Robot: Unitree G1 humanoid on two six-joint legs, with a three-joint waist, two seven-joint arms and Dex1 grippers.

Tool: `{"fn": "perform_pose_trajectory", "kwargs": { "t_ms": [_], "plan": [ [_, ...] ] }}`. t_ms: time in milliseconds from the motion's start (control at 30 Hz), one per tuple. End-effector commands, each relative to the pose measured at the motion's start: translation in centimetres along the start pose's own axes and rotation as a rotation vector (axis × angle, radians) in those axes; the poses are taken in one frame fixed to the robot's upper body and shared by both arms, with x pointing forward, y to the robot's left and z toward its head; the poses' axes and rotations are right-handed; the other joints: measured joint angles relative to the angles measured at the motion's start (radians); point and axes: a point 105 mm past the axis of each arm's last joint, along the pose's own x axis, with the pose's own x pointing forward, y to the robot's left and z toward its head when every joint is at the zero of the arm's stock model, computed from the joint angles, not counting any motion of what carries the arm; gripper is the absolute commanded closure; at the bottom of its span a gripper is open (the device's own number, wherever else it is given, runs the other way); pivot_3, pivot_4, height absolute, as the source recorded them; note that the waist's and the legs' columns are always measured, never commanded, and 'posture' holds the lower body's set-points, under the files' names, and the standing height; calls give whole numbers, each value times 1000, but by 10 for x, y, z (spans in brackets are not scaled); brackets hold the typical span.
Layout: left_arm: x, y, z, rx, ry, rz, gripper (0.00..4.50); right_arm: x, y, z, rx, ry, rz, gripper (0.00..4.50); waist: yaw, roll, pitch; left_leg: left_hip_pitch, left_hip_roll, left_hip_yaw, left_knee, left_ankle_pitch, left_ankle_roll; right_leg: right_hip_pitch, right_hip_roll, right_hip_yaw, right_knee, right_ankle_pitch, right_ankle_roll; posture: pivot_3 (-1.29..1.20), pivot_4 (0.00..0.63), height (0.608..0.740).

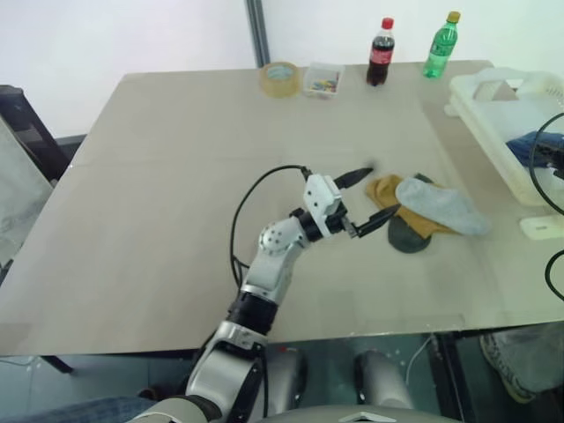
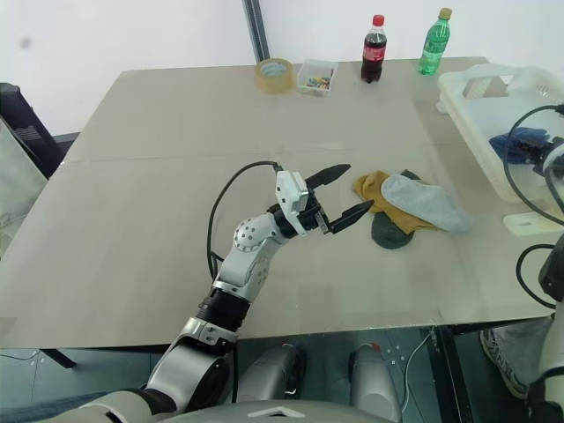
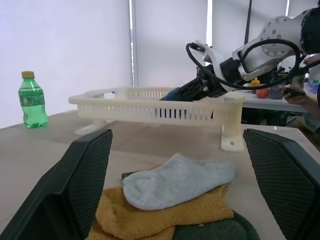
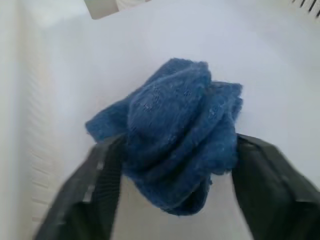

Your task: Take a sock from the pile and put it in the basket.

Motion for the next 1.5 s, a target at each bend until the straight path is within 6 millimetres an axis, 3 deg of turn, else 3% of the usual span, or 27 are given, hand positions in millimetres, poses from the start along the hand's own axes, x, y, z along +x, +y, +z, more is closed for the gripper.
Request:
{"fn": "perform_pose_trajectory", "kwargs": {
  "t_ms": [33,167,300,433,533,633,700,867,933,1033,1100,1267,1333,1500],
  "plan": [
    [1,0,7,14,-24,10,0,-8,-17,10,-272,-6,-65,29,0,0,0,0,0,0,0,0,0,0,0,0,0,0,0,0,150,740],
    [0,1,6,15,-21,17,0,-13,-14,30,-389,-58,-44,29,-1,1,0,0,0,0,1,0,0,0,0,0,0,0,0,0,150,740],
    [-2,2,5,16,-18,19,0,-17,5,49,-428,-107,48,29,-6,2,-1,0,0,1,1,0,0,0,0,1,1,0,1,0,150,740],
    [-4,2,5,17,-15,21,0,-27,34,52,-514,-145,190,29,-2,2,-1,0,1,0,2,0,0,0,1,0,1,0,1,0,150,740],
    [-5,2,4,16,-12,19,0,-46,74,49,-494,-208,354,29,3,2,-1,-2,1,-2,3,0,0,0,0,-2,1,0,1,0,150,740],
    [-8,2,4,17,-7,15,0,-68,110,33,-456,-237,510,29,1,3,-1,-4,0,-4,5,0,0,-2,0,-3,1,0,1,0,150,740],
    [-14,3,2,16,8,18,0,-81,134,6,-433,-230,623,29,4,3,-1,-5,0,-5,7,0,0,-2,0,-4,2,1,1,0,150,740],
    [-37,2,-5,5,68,32,0,-106,161,-55,-369,-166,767,29,7,3,-2,-5,-1,-8,11,0,0,0,0,-6,3,1,1,0,150,740],
    [-52,1,-9,-11,110,50,0,-123,169,-71,-339,-216,856,29,8,3,-2,-5,-1,-8,11,0,0,1,0,-6,3,1,1,0,150,740],
    [-90,-5,-18,-44,231,95,0,-142,159,-117,-291,-107,916,29,7,4,-2,-4,-2,-9,11,0,0,1,0,-6,3,1,1,0,150,740],
    [-115,-7,-20,-66,306,146,0,-154,146,-135,-283,-58,927,29,6,5,-3,-3,-2,-9,11,0,0,2,0,-6,3,1,1,0,150,740],
    [-176,-17,-11,-61,469,228,0,-178,117,-147,-248,-80,920,29,2,6,-2,3,-1,-7,9,-3,5,6,0,-3,4,1,1,0,150,740],
    [-191,-21,-3,-76,498,271,0,-187,107,-153,-265,-82,936,29,7,5,-2,16,0,-7,2,-4,6,18,-1,-4,-1,0,2,0,150,740],
    [-214,-32,12,-55,569,344,0,-193,86,-159,-273,-36,934,29,16,5,-2,18,1,-6,1,-4,6,19,-1,-3,-3,0,2,0,150,740]
  ]
}}
